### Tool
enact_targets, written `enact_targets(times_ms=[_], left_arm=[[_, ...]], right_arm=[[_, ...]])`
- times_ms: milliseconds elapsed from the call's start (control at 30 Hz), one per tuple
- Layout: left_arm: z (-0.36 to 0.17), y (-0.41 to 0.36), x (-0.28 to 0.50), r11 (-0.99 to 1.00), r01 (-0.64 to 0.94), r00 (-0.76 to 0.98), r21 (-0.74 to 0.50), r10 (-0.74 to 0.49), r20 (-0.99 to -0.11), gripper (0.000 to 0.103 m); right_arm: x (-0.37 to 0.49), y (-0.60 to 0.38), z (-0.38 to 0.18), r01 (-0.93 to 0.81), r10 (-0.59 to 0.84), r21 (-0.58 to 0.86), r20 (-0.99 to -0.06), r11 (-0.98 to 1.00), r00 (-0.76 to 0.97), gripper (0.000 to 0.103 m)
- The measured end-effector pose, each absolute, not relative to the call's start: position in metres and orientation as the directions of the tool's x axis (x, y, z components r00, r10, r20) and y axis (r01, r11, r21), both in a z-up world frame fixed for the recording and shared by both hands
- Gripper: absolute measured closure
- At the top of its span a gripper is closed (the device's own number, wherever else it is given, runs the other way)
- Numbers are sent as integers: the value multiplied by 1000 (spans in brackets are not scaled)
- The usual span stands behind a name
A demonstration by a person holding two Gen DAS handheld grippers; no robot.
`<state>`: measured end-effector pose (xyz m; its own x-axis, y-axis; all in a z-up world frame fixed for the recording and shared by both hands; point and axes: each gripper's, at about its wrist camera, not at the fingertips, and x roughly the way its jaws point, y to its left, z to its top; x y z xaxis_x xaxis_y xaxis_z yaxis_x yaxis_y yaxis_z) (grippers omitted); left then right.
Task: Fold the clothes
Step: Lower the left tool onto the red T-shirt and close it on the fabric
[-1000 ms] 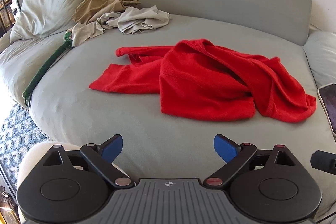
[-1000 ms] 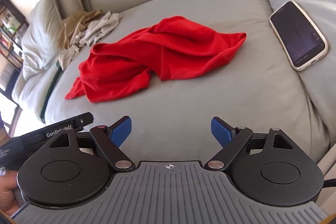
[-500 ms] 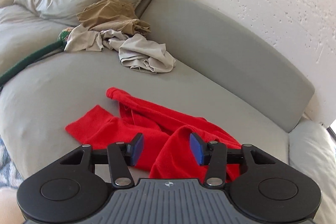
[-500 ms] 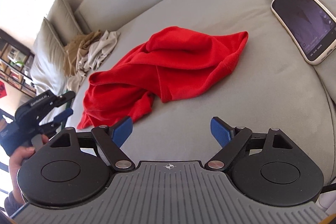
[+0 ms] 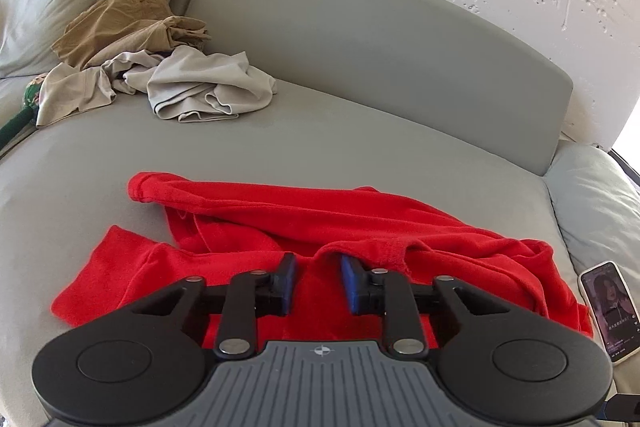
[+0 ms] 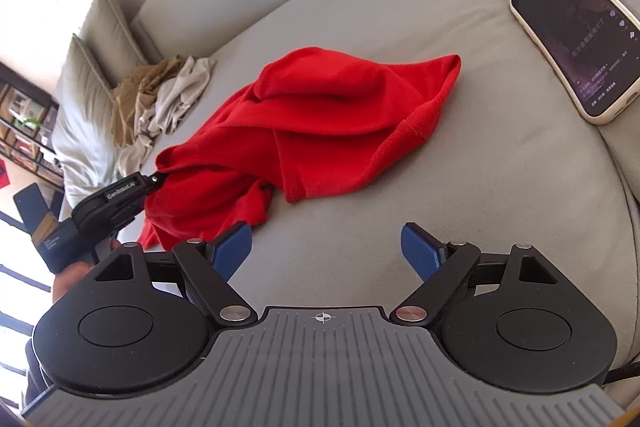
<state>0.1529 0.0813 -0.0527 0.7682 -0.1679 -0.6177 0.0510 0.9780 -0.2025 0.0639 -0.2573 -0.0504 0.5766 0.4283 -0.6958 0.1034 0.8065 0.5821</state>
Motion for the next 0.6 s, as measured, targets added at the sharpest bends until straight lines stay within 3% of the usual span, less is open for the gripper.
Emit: enact_targets(times_ms=[167,267,367,500,600], left_arm=[[-25,65,121,981,134,855,-140,-185,-484,101],[-3,52,91,956,239,859,-171,-290,-421,103],[9,33,55,904,388,800,-181,-428,-420,103],[-16,1,16,823,546,616,-154,-520,-592,101],[-38,-1,6,865,469,582,-178,-455,-674,91]], right_arm=[[61,-260,-48,112,426,589,-691,800,584,17],[58,-263,-45,122,424,599,-682,791,596,17],[53,-267,-40,127,418,605,-672,786,611,17],[44,-273,-36,143,418,620,-663,771,621,16],[38,-277,-35,161,419,627,-668,762,616,16]])
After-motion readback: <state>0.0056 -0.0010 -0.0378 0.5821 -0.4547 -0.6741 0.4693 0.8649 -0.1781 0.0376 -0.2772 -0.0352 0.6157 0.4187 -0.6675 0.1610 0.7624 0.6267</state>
